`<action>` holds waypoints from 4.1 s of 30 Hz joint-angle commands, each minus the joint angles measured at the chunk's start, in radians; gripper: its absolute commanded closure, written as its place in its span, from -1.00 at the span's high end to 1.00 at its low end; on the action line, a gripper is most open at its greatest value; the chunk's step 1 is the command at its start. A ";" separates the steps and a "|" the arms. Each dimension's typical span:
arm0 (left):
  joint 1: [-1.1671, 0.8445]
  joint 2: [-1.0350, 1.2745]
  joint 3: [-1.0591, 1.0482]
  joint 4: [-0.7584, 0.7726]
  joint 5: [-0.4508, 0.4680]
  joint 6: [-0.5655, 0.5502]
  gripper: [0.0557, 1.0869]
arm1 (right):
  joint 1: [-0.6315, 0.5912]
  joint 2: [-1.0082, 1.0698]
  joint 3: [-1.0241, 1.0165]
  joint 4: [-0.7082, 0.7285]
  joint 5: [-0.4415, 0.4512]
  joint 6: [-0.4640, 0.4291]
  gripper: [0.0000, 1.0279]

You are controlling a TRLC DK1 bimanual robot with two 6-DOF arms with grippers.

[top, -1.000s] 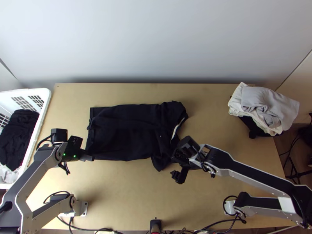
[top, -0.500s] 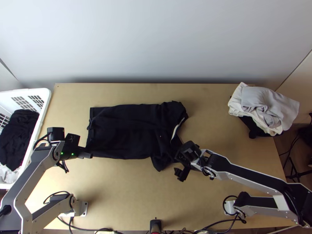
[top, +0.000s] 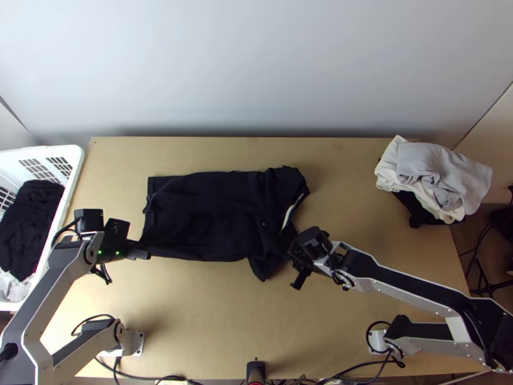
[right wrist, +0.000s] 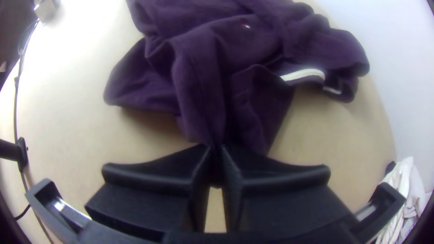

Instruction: Fold the t-shirt

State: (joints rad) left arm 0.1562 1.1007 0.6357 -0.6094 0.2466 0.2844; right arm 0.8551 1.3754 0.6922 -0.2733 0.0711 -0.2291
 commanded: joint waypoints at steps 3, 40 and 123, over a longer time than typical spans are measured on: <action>0.025 -0.067 0.013 -0.036 0.010 0.001 -0.93 | -0.070 -0.076 0.099 -0.158 -0.027 -0.021 -0.95; 0.052 -0.101 0.157 -0.046 0.054 -0.067 -0.93 | -0.245 -0.039 0.156 -0.040 -0.068 -0.047 -0.95; 0.026 -0.213 0.117 -0.081 0.046 -0.062 -0.93 | -0.205 -0.105 0.386 -0.649 -0.429 0.125 -0.95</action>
State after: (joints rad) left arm 0.1825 0.9329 0.7570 -0.6605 0.2920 0.2207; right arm 0.6605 1.3151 0.9787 -0.8257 -0.3573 -0.0872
